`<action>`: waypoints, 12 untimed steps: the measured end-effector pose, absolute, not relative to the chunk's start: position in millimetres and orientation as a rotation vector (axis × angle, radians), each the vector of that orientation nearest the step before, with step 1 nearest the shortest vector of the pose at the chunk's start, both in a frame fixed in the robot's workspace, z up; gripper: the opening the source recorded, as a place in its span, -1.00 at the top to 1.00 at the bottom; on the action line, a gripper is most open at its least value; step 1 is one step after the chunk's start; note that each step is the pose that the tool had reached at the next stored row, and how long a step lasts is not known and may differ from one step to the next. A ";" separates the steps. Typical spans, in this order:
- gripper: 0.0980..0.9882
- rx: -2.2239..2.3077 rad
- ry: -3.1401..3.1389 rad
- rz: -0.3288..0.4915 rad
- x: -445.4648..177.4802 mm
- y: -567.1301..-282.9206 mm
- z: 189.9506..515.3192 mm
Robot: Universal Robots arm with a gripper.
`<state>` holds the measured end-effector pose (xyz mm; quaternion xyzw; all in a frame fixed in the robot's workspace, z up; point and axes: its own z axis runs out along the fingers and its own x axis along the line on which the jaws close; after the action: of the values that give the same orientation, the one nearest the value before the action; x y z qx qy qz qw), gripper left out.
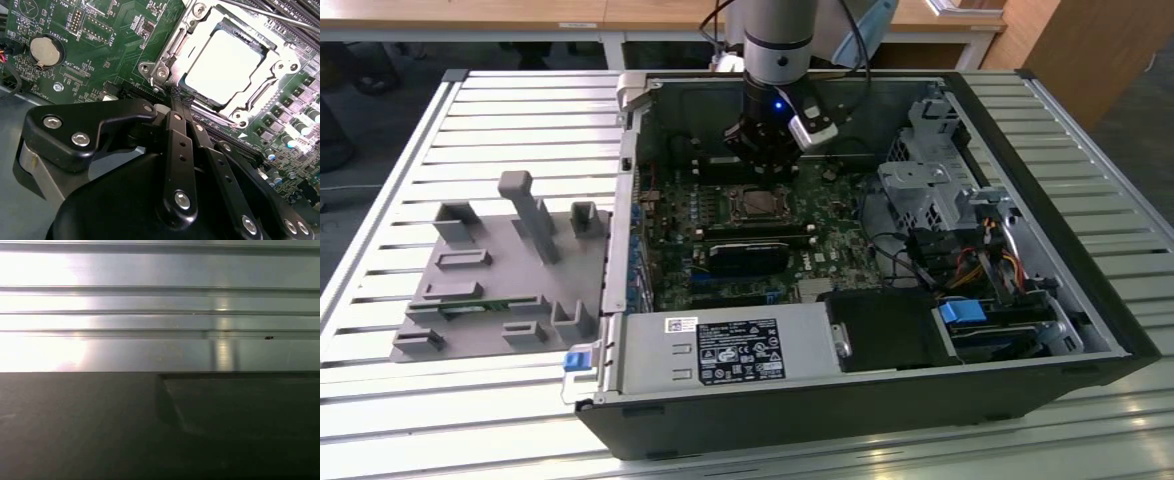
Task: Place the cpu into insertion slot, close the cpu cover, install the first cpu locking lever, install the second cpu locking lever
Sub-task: 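Install the first cpu locking lever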
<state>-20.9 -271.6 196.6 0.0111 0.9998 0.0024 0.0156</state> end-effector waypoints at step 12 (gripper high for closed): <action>0.98 0.034 3.110 0.017 -20.9 -271.5 197.4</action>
<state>-20.9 -271.5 197.4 0.0111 0.9998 0.0056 0.0158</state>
